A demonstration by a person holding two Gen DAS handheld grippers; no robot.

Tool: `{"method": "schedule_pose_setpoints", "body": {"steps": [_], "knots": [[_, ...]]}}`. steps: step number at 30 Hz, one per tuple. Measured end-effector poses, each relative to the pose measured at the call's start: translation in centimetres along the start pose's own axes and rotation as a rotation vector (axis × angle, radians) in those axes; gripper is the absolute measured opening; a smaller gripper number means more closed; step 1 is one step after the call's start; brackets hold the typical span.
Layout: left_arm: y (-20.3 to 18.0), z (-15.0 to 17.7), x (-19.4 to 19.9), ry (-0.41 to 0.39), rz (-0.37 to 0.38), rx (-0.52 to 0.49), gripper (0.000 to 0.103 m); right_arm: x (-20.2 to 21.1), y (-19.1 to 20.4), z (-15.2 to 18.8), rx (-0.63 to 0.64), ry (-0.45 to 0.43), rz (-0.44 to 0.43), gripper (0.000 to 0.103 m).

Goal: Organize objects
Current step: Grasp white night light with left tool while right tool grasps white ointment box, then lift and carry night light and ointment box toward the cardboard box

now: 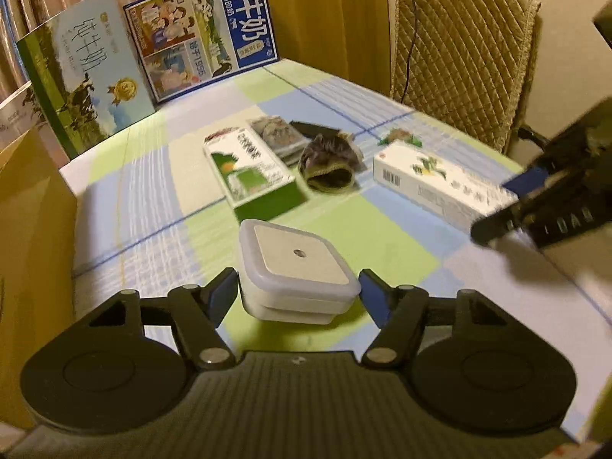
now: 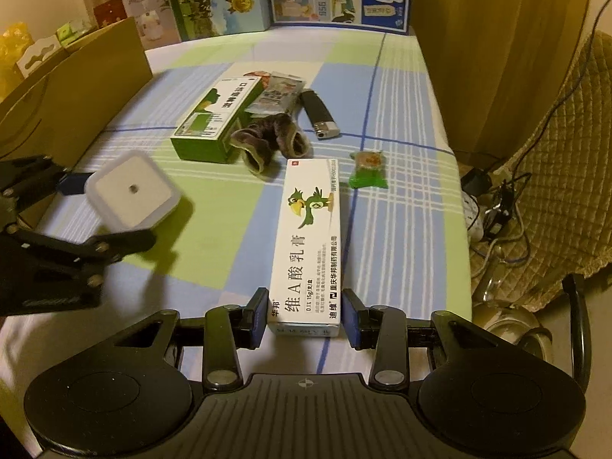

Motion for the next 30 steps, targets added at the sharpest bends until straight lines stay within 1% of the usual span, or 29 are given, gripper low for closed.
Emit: {"method": "schedule_pose_setpoints", "body": {"steps": [2,4,5,6,10,14,19,23,28,29,30], "knots": [[0.4,0.6,0.5,-0.006,0.002,0.009,0.066,-0.2,0.1,-0.2,0.001,-0.004,-0.002,0.040],[0.9,1.0,0.7,-0.011,-0.009,0.031,0.066,-0.3,0.2,-0.6,0.004,-0.018,0.012,0.051],[1.0,1.0,0.7,-0.015,-0.017,0.033,0.066,-0.4,0.2,-0.8,0.006,-0.023,0.021,0.055],[1.0,1.1,0.8,-0.020,-0.027,0.029,0.067,-0.5,0.3,-1.0,0.008,-0.026,0.026,0.055],[0.6,0.9,0.8,-0.048,-0.081,-0.041,0.066,-1.2,0.4,-1.5,0.021,-0.026,0.037,0.056],[-0.1,0.9,0.4,-0.058,-0.116,-0.108,0.066,-1.8,0.5,-1.7,0.027,-0.023,0.040,0.056],[-0.2,1.2,-0.3,-0.044,-0.132,-0.132,0.067,-2.4,0.8,-2.0,0.038,-0.020,0.040,0.056],[0.2,1.3,-0.2,-0.035,-0.122,-0.111,0.062,-2.8,1.0,-2.4,0.049,-0.023,0.045,0.055],[0.7,1.1,0.0,-0.018,-0.087,-0.063,0.062,-3.4,1.2,-3.1,0.041,-0.021,0.050,0.055],[0.7,1.1,0.1,-0.016,-0.082,-0.053,0.062,-3.4,1.2,-3.2,0.038,-0.021,0.056,0.053],[0.8,1.1,0.1,-0.014,-0.076,-0.042,0.062,-3.4,1.2,-3.3,0.036,-0.022,0.064,0.045]]}}
Point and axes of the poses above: each gripper's, at about its wrist camera, not at the fingertips, and x roughly against the way its jaws point, y to its left, z to its underside, the point moved 7 cm from there along -x, roughly the way its jaws point
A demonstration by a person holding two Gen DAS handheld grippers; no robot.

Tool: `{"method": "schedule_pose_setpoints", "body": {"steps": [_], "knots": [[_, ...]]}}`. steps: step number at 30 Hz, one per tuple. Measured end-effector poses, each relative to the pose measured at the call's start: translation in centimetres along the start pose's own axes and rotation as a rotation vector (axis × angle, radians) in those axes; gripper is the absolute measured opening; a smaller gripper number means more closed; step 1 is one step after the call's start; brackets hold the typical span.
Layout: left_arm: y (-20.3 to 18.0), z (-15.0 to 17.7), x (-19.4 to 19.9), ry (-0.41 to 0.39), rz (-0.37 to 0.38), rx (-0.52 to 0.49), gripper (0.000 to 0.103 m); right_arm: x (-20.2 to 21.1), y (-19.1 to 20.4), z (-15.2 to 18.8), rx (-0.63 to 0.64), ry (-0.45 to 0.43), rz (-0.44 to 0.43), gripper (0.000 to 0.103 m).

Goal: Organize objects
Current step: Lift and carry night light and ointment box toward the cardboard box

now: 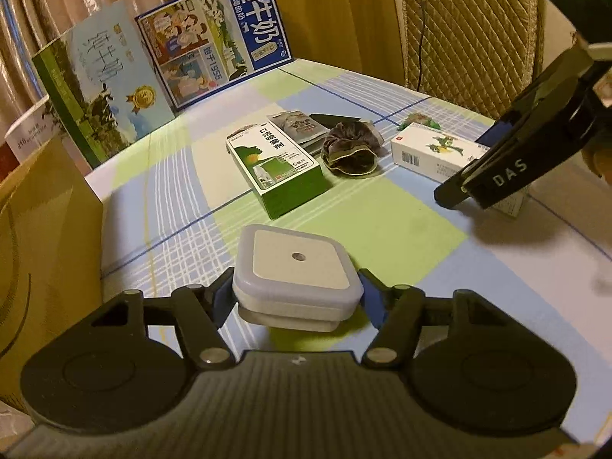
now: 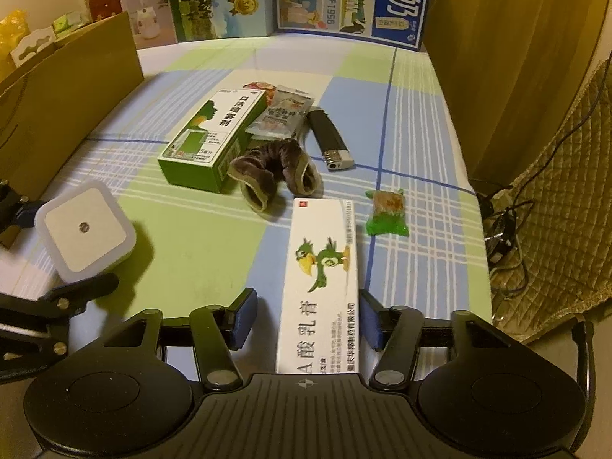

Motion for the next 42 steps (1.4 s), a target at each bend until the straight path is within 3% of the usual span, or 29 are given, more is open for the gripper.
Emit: {"method": "schedule_pose_setpoints", "body": {"steps": [1,10,24,33,42], "knots": [[0.1,0.0,0.1,0.003,0.007,0.010,0.062,0.0,-0.1,-0.1,-0.007,0.000,0.005,0.036],[1.1,-0.7,2.2,0.002,0.047,0.094,0.062,2.2,0.8,-0.4,-0.052,0.019,0.010,0.035],[4.9,-3.6,11.1,-0.072,0.011,0.185,0.062,12.9,7.1,-5.2,-0.066,-0.145,-0.047,0.035],[11.3,-2.2,18.0,-0.094,-0.096,0.240,0.062,16.6,14.2,-6.6,-0.048,-0.191,-0.151,0.035],[19.5,0.6,21.9,-0.078,-0.188,0.324,0.062,16.4,22.7,-9.1,0.004,-0.199,-0.266,0.035]]}}
Point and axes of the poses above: each gripper's, at about its wrist camera, not at the fingertips, and x roughly against the way its jaws point, y to its left, z to its underside, the point moved 7 cm from there along -x, roughly the way its jaws point
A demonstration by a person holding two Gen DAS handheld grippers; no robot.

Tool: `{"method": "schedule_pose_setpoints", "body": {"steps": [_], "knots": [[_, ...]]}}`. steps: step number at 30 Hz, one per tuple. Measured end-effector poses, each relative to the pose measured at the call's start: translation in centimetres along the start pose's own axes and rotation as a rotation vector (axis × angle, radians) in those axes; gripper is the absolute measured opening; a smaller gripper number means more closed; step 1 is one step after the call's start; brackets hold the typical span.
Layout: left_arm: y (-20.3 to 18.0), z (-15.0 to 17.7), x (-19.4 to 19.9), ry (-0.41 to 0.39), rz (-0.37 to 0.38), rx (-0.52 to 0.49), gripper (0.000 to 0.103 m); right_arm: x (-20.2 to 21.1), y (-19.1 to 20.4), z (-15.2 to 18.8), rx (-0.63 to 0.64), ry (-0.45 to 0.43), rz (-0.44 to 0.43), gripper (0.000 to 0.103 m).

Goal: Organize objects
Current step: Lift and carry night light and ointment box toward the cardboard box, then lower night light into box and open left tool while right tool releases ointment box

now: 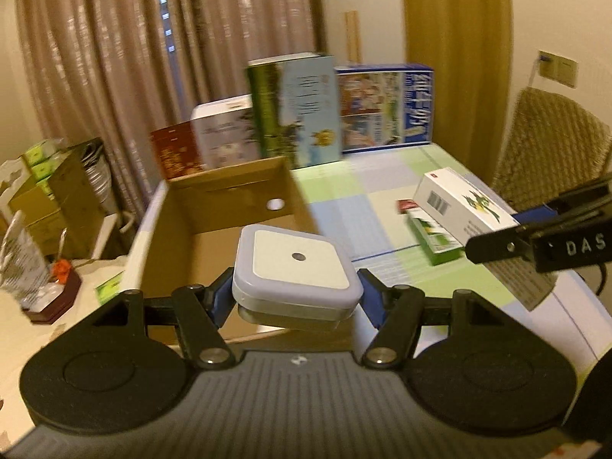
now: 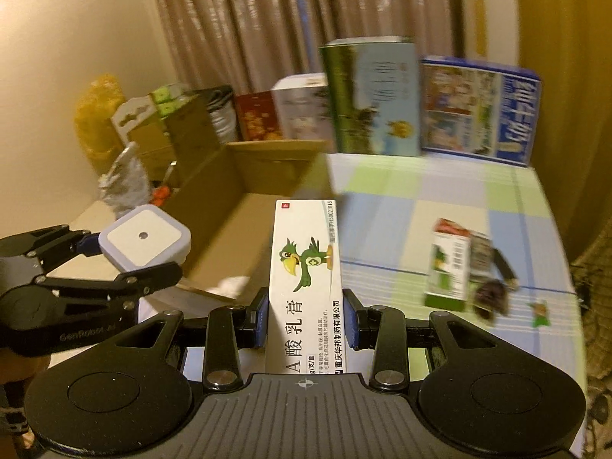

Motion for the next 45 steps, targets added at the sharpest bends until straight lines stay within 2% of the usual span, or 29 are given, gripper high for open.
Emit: {"method": "schedule_pose_setpoints", "body": {"steps": [7,16,36,38,45], "knots": [[5.8,0.5,-0.2,0.023,-0.036,0.064,0.062,-3.6,3.8,-1.2,0.031,0.017,-0.040,0.035],[9.2,0.7,-2.2,0.046,-0.035,0.084,0.062,-7.4,6.0,-2.4,0.027,0.043,-0.060,0.035],[11.6,0.3,-9.0,0.103,0.036,0.105,0.062,-13.0,4.6,-4.7,-0.086,0.073,-0.064,0.035],[12.0,0.3,-9.8,0.114,0.041,0.125,0.066,-13.3,4.4,-4.8,-0.096,0.075,-0.062,0.035],[13.1,-0.1,-9.1,0.099,0.029,0.157,0.067,-13.4,4.6,-4.9,-0.093,0.079,-0.070,0.035]]}}
Point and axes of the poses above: each gripper's, at about its wrist camera, not at the fingertips, and x roughly against the way its jaws point, y to its left, z to its underside, the point moved 7 cm from there along -x, roughly the way its jaws point
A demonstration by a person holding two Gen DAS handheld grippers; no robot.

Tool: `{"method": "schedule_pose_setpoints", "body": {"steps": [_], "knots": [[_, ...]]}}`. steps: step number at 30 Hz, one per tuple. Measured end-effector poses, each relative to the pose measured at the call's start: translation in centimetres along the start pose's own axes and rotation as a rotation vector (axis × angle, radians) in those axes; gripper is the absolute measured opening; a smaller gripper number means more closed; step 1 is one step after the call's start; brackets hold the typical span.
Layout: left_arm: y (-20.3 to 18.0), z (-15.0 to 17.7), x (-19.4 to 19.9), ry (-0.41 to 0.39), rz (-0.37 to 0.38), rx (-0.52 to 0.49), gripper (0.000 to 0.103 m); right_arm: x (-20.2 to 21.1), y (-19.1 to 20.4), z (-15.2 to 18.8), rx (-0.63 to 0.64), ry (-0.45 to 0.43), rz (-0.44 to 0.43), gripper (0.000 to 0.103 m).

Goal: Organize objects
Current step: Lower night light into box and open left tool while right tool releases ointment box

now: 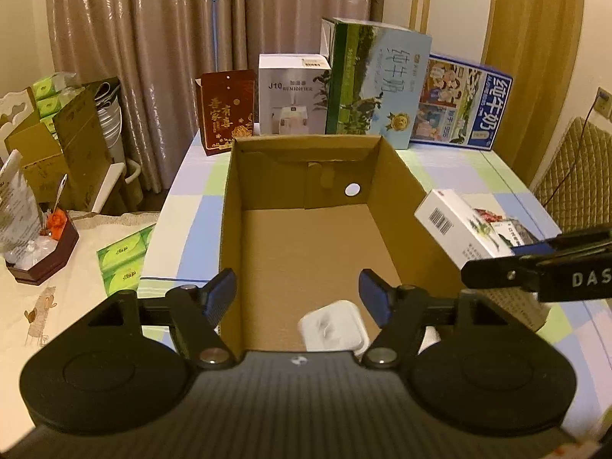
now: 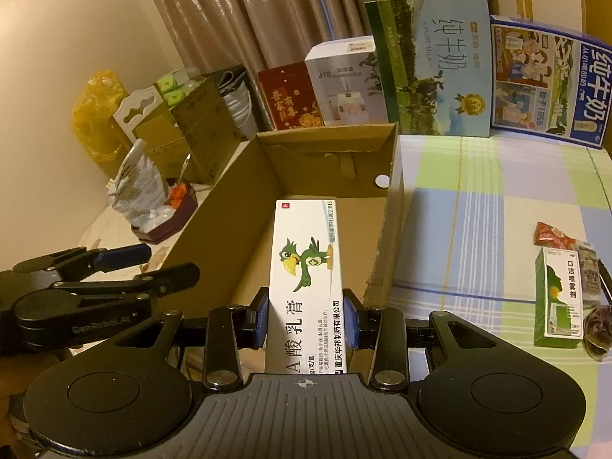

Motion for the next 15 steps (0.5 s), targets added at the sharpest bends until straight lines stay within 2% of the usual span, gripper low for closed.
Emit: {"method": "schedule_pose_setpoints", "body": {"steps": [13,15], "knots": [[0.51,0.96,0.99,0.002,-0.015,0.009,0.069,-0.92,0.79,-0.26,-0.018,-0.012,-0.017,0.035],[0.58,1.03,1.09,0.001,-0.018,0.012,0.070,-0.93,0.54,-0.69,-0.052,-0.042,-0.035,0.043]]}}
Point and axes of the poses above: each gripper's, at about its wrist camera, not at the fingertips, and x roughly against the way its jaws point, y to its left, z to its underside, the point moved 7 cm from there along -x, roughly the way its jaws point
